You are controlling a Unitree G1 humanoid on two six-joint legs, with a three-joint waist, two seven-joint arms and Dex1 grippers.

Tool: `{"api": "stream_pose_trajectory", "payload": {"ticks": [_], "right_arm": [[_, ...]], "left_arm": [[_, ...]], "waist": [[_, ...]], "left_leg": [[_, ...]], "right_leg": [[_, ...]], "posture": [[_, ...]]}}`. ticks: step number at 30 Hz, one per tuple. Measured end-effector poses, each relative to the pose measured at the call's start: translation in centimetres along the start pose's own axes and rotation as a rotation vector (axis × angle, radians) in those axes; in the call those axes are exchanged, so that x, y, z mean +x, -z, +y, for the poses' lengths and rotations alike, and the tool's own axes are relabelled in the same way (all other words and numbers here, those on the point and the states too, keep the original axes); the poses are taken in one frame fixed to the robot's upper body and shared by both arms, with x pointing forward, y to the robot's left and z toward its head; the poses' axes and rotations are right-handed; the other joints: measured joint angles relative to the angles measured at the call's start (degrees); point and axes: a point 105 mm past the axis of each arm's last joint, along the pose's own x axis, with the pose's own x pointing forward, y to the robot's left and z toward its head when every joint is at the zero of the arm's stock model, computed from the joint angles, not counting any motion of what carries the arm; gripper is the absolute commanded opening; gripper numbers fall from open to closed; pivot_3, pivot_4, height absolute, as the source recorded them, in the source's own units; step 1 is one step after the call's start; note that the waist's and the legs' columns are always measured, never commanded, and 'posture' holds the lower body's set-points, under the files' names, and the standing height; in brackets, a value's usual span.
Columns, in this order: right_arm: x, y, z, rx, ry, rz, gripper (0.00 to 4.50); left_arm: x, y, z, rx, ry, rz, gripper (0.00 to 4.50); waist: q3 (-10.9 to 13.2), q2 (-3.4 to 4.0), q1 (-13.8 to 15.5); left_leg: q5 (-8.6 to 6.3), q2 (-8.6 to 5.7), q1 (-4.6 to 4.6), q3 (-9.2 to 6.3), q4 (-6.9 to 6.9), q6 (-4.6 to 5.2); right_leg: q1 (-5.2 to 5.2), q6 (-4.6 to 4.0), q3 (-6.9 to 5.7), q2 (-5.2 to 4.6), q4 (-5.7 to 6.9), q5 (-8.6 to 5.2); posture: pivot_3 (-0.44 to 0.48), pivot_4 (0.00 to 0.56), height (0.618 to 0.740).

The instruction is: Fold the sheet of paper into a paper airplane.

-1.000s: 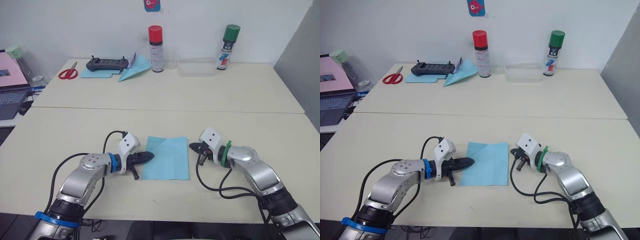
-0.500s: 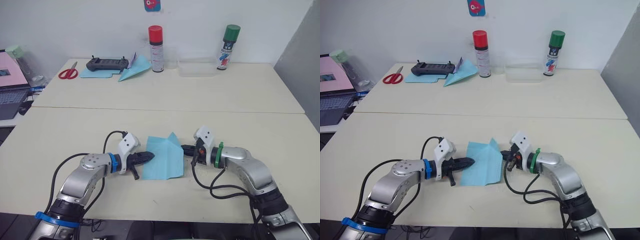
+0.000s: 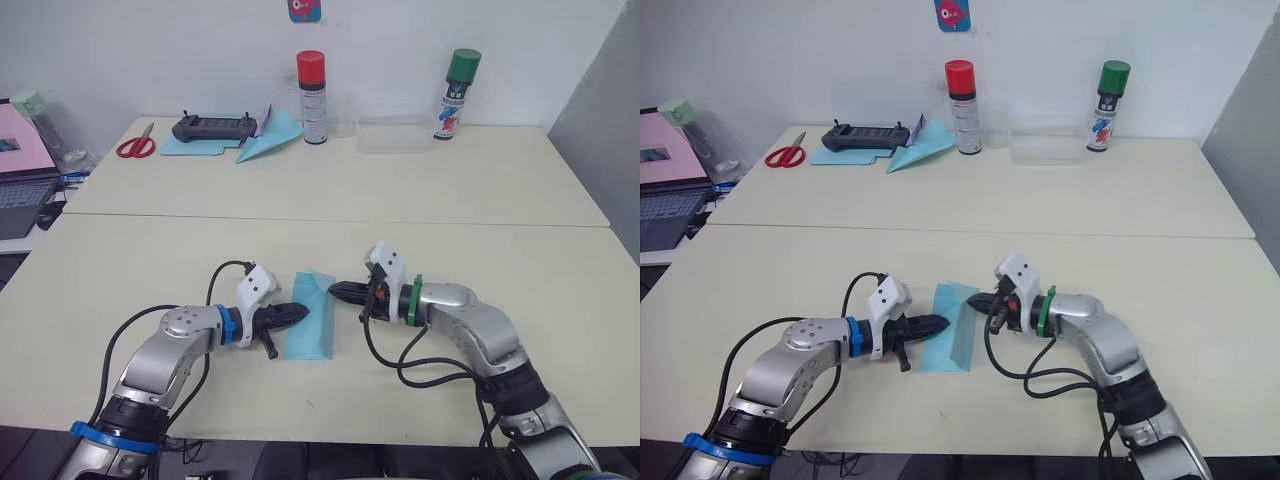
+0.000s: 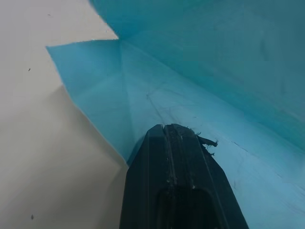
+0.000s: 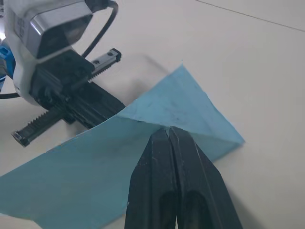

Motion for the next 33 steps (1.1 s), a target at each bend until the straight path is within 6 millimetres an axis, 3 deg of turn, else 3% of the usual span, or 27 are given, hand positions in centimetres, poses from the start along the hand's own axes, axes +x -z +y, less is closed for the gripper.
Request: {"api": "stream_pose_trajectory", "payload": {"ticks": [14, 21, 29, 33], "right_arm": [[2.6, 2.8, -0.4, -0.078, -0.022, 0.113, 0.04], [3.2, 2.8, -0.2, -0.176, -0.059, 0.145, 0.04], [3.3, 2.7, 0.1, -0.205, -0.08, 0.149, 0.04], [3.2, 2.7, -0.1, -0.21, -0.08, 0.148, 0.04]], "left_arm": [[-0.3, 0.0, 0.0, -0.004, -0.006, 0.008, 0.0], [-0.9, 0.1, 0.1, 0.003, -0.017, 0.036, 0.0], [-4.3, -0.1, 2.1, -0.078, -0.084, 0.088, 0.0], [-5.0, -2.1, 2.9, -0.101, -0.09, 0.03, 0.0]], "waist": [[0.0, 0.0, -0.17], [0.0, 0.0, -0.93], [0.01, -0.02, -1.61], [0.07, -0.12, -1.52]], "left_leg": [[0.0, 0.01, 0.01, 0.01, -0.1, 0.0], [0.0, 0.07, 0.04, 0.01, -0.19, 0.0], [0.0, 0.1, 0.02, 0.01, -0.4, 0.0], [0.0, 0.1, 0.01, -0.02, -0.43, -0.01]], "right_leg": [[-0.07, 0.0, 0.0, 0.01, 0.0, 0.0], [-0.09, 0.2, -0.02, 0.04, 0.0, 0.11], [-0.23, 0.15, -0.04, 0.06, 0.0, 0.08], [-0.23, 0.15, -0.07, 0.06, -0.01, 0.08]], "posture": [[0.0, 0.15, 0.74], [0.0, 0.15, 0.74], [0.0, 0.15, 0.74], [0.0, 0.15, 0.74]]}}
